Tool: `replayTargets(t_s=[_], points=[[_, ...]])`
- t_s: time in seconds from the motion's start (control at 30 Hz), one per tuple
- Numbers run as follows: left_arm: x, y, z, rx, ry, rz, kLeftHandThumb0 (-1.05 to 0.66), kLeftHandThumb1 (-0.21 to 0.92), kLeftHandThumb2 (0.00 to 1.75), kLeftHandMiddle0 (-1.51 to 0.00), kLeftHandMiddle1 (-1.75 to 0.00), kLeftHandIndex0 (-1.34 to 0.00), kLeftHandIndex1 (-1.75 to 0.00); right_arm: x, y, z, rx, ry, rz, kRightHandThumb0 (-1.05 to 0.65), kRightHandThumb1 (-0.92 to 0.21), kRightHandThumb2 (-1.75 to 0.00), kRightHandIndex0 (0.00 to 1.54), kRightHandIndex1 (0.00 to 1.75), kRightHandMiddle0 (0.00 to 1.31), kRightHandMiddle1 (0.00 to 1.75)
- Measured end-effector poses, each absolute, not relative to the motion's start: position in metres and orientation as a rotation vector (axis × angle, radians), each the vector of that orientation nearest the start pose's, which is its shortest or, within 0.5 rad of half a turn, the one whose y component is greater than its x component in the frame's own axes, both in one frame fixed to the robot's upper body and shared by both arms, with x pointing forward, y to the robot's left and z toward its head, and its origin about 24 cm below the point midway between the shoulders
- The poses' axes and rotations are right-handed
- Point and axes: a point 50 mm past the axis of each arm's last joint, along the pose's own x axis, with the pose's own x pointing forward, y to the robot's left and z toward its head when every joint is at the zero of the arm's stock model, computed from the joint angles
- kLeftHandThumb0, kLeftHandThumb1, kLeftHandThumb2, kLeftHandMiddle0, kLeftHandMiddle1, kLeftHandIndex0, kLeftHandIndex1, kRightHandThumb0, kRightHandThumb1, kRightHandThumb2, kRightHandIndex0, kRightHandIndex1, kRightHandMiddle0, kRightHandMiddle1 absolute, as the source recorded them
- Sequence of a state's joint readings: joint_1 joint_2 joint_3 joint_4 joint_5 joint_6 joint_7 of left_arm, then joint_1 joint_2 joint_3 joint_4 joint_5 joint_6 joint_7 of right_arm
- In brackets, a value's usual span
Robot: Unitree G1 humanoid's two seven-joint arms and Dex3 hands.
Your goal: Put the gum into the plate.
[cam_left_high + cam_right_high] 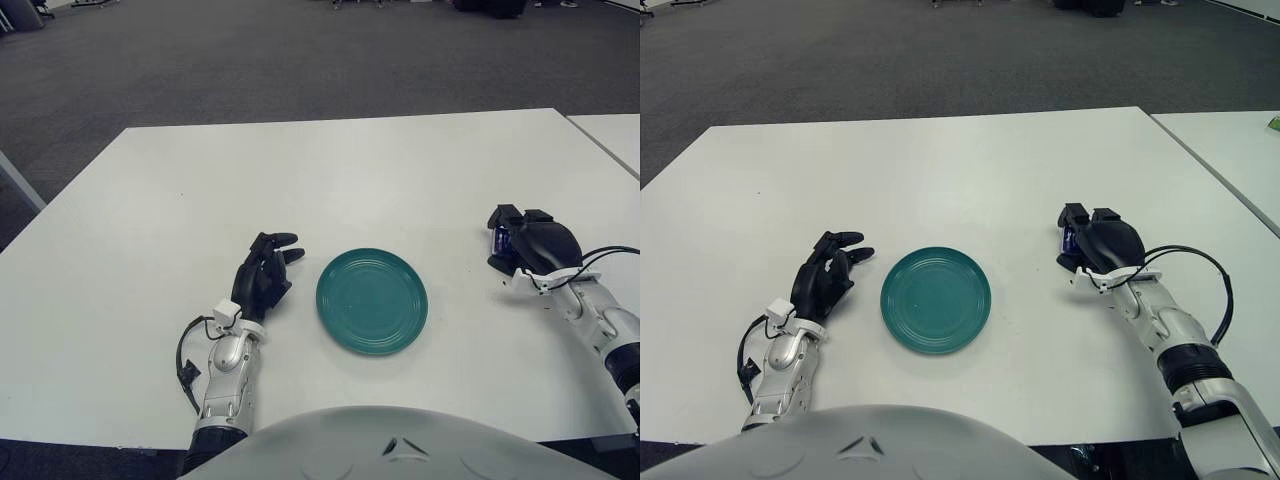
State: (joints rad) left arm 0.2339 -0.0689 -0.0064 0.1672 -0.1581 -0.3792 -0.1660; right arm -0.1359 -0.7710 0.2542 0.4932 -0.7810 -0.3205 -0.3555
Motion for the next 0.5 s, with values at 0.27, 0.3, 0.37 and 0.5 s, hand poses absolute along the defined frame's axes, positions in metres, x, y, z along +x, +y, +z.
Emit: replayTargets(t_s=[0.27,0.3,0.37,0.5], points=[[0.196,0.146,-0.01,-0.205,-0.011,-0.032,-0.79,0.92,0.76,-0.47,-1.1,-0.4,-1.32,0.266,-0.263,0.076,-1.536,-0.215,0.185,-0.44,-0.46,-1.13,0.96,1.75,0.5,1.75],[0.196,0.146,-0.01,-0.205,-0.012,-0.033,-0.79,0.92,0.75,-0.47,-1.1,-0.4,-1.32,0.268,-0.26,0.084,-1.539,-0.244,0.177,-0.44,-0.46,-1.13,0.95,1.75,0.5,1.75],[0.196,0.146,-0.01,-0.205,-0.013,-0.036,-0.79,0.92,0.75,-0.47,-1.1,-0.4,-1.32,0.27,-0.254,0.099,-1.544,-0.296,0.161,-0.44,-0.45,-1.14,0.95,1.75,0.51,1.75],[0.197,0.145,-0.01,-0.206,-0.014,-0.04,-0.79,0.92,0.75,-0.47,-1.1,-0.4,-1.31,0.272,-0.235,0.125,-1.534,-0.401,0.147,-0.44,-0.45,-1.15,0.95,1.75,0.51,1.75]])
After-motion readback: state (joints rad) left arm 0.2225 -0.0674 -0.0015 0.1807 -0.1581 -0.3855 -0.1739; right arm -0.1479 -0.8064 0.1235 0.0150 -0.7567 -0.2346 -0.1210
